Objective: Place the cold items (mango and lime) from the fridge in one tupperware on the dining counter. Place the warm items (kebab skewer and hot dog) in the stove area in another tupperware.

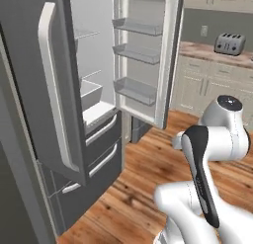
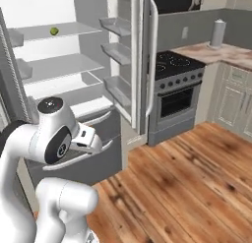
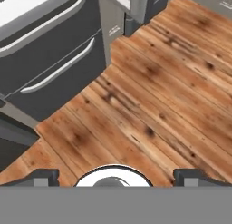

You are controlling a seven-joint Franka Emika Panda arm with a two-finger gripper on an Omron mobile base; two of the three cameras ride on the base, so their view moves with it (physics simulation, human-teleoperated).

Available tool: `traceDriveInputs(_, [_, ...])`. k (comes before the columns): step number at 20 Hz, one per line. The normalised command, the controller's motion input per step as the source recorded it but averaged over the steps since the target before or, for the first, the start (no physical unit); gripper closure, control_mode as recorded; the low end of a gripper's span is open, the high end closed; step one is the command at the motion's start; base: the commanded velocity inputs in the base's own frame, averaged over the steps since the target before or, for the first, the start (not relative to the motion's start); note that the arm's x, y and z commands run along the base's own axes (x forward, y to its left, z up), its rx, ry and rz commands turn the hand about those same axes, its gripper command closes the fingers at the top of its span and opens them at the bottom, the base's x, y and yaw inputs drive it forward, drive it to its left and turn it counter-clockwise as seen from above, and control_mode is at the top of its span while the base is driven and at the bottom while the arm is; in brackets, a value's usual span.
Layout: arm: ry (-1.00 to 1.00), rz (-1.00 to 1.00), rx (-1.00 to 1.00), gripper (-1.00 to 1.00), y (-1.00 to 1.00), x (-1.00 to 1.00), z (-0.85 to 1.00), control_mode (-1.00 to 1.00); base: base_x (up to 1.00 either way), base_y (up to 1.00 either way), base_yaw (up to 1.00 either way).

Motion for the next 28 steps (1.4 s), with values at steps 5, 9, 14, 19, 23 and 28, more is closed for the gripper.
traceDriveInputs(5, [0.0, 0.0, 0.0, -1.0, 0.0, 0.0, 0.0, 1.0, 0.69, 0.0, 0.41])
traceDriveInputs(9, [0.0, 0.0, 0.0, -1.0, 0.0, 0.0, 0.0, 1.0, 0.82, -0.01, 0.36])
traceDriveInputs(14, [0.0, 0.0, 0.0, -1.0, 0.0, 0.0, 0.0, 1.0, 0.68, -0.06, 0.34])
traceDriveInputs(19, [0.0, 0.0, 0.0, -1.0, 0.0, 0.0, 0.0, 1.0, 0.57, -0.3, 0.31])
traceDriveInputs(23, [0.0, 0.0, 0.0, -1.0, 0.0, 0.0, 0.0, 1.0, 0.41, -0.45, 0.3])
traceDriveInputs(28, [0.0, 0.0, 0.0, -1.0, 0.0, 0.0, 0.0, 1.0, 0.51, -0.1, 0.31])
